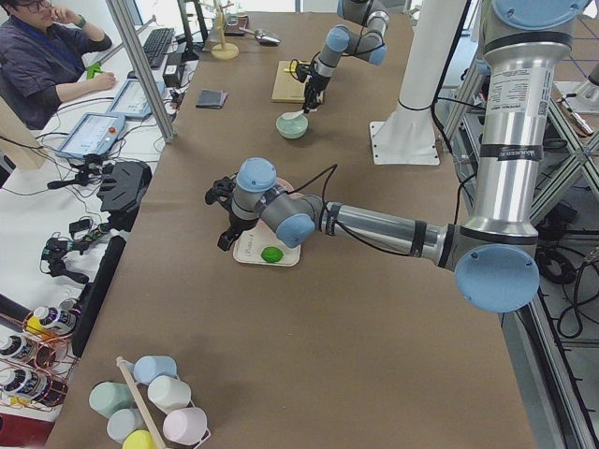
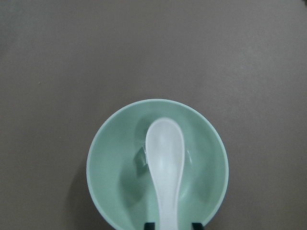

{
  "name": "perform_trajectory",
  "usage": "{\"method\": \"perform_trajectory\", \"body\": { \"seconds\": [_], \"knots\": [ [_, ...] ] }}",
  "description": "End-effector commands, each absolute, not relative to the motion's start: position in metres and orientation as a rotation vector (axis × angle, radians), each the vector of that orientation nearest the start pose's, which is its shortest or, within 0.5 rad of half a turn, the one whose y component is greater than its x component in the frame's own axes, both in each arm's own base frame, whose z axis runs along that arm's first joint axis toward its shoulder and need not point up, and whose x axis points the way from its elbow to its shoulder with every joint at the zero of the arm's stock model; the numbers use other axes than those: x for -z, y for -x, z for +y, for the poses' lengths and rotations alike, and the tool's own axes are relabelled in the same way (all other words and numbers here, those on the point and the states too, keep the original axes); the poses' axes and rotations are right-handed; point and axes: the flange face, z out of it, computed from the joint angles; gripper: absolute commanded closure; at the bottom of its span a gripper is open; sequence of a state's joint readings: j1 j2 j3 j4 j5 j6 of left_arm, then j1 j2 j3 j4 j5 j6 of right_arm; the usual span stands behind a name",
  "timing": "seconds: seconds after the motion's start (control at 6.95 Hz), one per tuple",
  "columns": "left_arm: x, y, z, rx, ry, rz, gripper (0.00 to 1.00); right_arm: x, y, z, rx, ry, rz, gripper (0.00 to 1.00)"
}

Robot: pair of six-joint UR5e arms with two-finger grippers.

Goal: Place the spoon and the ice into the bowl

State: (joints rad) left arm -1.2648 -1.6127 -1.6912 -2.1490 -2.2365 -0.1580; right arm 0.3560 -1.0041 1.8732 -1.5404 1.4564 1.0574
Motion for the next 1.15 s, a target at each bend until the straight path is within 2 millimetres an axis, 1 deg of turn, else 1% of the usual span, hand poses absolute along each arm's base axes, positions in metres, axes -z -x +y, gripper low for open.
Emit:
{"method": "perform_trajectory", "body": {
  "seconds": [0.0, 0.14, 0.29, 0.43, 0.58, 0.72, 0.86, 1.01],
  "knots": [
    [-0.514, -0.091, -0.528, -0.382, -0.550, 0.784, 0.01, -0.205, 0.531, -0.355, 0.013, -0.444, -0.786, 0.00],
    [-0.514, -0.091, -0.528, -0.381, -0.550, 0.785, 0.01, -0.200, 0.522, -0.364, 0.002, -0.452, -0.796, 0.00],
    [-0.517, -0.091, -0.529, -0.377, -0.542, 0.784, 0.01, -0.196, 0.502, -0.389, -0.013, -0.429, -0.810, 0.00],
    [-0.528, -0.091, -0.529, -0.380, -0.538, 0.779, 0.01, -0.196, 0.468, -0.426, -0.020, -0.387, -0.832, 0.00],
    [-0.556, -0.089, -0.520, -0.379, -0.535, 0.777, 0.01, -0.199, 0.432, -0.460, 0.004, -0.380, -0.834, 0.00],
    [-0.588, -0.083, -0.508, -0.374, -0.528, 0.770, 0.01, -0.212, 0.400, -0.485, 0.018, -0.356, -0.803, 0.00],
    [-0.610, -0.074, -0.494, -0.356, -0.577, 0.721, 0.01, -0.218, 0.371, -0.506, 0.036, -0.346, -0.772, 0.00],
    [-0.623, -0.072, -0.489, -0.348, -0.489, 0.755, 0.01, -0.227, 0.335, -0.526, 0.061, -0.337, -0.768, 0.00]
  ]
}}
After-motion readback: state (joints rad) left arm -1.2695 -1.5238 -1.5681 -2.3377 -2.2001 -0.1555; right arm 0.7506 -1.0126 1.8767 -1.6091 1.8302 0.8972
